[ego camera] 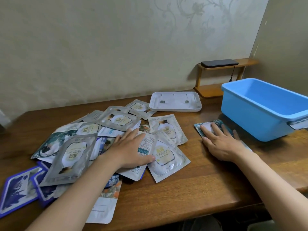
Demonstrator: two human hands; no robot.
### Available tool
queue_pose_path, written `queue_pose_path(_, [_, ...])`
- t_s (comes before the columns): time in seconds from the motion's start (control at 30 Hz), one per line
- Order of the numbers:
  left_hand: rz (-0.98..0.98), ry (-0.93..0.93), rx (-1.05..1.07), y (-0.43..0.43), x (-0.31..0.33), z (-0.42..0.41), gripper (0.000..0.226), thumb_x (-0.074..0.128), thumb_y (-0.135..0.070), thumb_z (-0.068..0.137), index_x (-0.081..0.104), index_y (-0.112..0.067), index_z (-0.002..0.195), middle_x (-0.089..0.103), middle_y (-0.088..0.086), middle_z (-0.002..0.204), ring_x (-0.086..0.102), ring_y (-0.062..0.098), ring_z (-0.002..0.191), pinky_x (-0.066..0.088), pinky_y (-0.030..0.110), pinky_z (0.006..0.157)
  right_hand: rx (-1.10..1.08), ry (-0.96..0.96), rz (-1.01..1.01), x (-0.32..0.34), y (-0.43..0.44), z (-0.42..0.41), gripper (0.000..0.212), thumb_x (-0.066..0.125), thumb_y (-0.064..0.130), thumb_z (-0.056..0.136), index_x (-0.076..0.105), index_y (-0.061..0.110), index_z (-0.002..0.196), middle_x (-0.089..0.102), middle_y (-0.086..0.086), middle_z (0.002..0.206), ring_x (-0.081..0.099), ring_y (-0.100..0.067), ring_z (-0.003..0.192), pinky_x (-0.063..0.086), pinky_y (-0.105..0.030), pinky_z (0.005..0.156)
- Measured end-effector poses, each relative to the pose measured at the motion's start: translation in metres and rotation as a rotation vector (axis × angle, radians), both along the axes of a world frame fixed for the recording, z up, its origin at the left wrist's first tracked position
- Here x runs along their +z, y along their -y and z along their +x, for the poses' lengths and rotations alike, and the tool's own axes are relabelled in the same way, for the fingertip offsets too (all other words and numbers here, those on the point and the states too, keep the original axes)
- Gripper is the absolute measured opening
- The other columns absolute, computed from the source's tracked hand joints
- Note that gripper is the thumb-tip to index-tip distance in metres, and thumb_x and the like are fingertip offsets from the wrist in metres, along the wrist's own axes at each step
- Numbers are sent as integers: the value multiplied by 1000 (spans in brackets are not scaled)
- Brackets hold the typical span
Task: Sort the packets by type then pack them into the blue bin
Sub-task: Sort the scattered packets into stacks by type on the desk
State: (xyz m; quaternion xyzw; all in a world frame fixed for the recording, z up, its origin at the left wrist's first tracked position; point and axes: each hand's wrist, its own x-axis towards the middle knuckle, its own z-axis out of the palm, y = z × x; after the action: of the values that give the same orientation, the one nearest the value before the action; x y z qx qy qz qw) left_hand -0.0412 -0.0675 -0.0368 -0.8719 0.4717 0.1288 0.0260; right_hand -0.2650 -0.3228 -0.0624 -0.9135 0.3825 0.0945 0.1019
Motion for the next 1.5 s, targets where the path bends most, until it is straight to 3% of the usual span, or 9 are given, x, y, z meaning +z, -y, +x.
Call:
queue_pose_path(0.2, [-94,-38,-7,0,5,-9,99,61,-73,80,23,-26,159,15,-4,169,13,19,156,18,46,125,17,31,-143,5,-15,-1,57,13,60,103,2,49,157,-2,0,171,-2,-28,157,-9,-67,119])
queue_pose_path(0.33, [-215,-47,-6,-5,17,-16,45,67,-49,79,49,-24,111,49,-9,120,50,17,113,38,33,86,126,364,-196,15,-54,16,57,18,50,100,33,35,153,27,-2,165,24,-23,152,1,-59,123])
queue_pose_path(0.47, [-150,48,-47,-8,15,-19,23,59,-40,85,51,-20,91,50,-4,113,45,19,126,22,54,119,228,554,-99,22,-85,38,57,23,43,97,50,24,144,49,-1,149,45,-20,137,14,-54,123])
queue_pose_path(0.57, [-126,71,-60,-10,17,-30,10,51,-25,90,48,-15,89,49,0,104,52,25,115,37,52,110,262,644,-37,20,-94,49,44,35,32,99,58,18,134,57,-6,137,54,-28,121,37,-47,109])
queue_pose_path(0.77, [-460,-330,105,-17,56,-21,12,50,-16,99,54,-13,89,61,9,88,51,17,70,49,36,65,324,728,202,34,-115,58,50,54,14,100,43,24,148,53,0,143,52,-15,129,44,-29,105])
queue_pose_path(1.0, [-702,-825,220,-22,89,-9,13,59,-10,100,64,-13,88,67,11,86,62,24,79,50,38,75,206,922,707,60,-119,72,70,74,23,90,36,31,149,55,-1,134,60,-17,118,60,-34,87])
queue_pose_path(1.17, [-735,-1034,285,-29,83,-5,12,61,-13,100,65,-12,89,69,14,86,68,24,72,57,32,65,72,998,832,67,-109,70,28,77,14,88,68,16,115,74,-10,102,72,-29,96,62,-46,81])
queue_pose_path(1.37, [-793,-1407,271,-29,71,0,51,69,-36,86,65,-3,124,72,22,118,70,35,106,53,50,97,-157,1227,1140,62,-101,61,4,62,6,98,62,8,101,70,-18,99,68,-32,86,56,-40,64])
queue_pose_path(1.5, [-1000,-1255,383,-12,58,-10,37,74,6,85,61,3,121,72,25,118,73,31,104,59,52,93,-350,1334,1163,55,-94,60,6,60,8,99,63,11,102,69,-17,101,65,-31,87,53,-40,66])
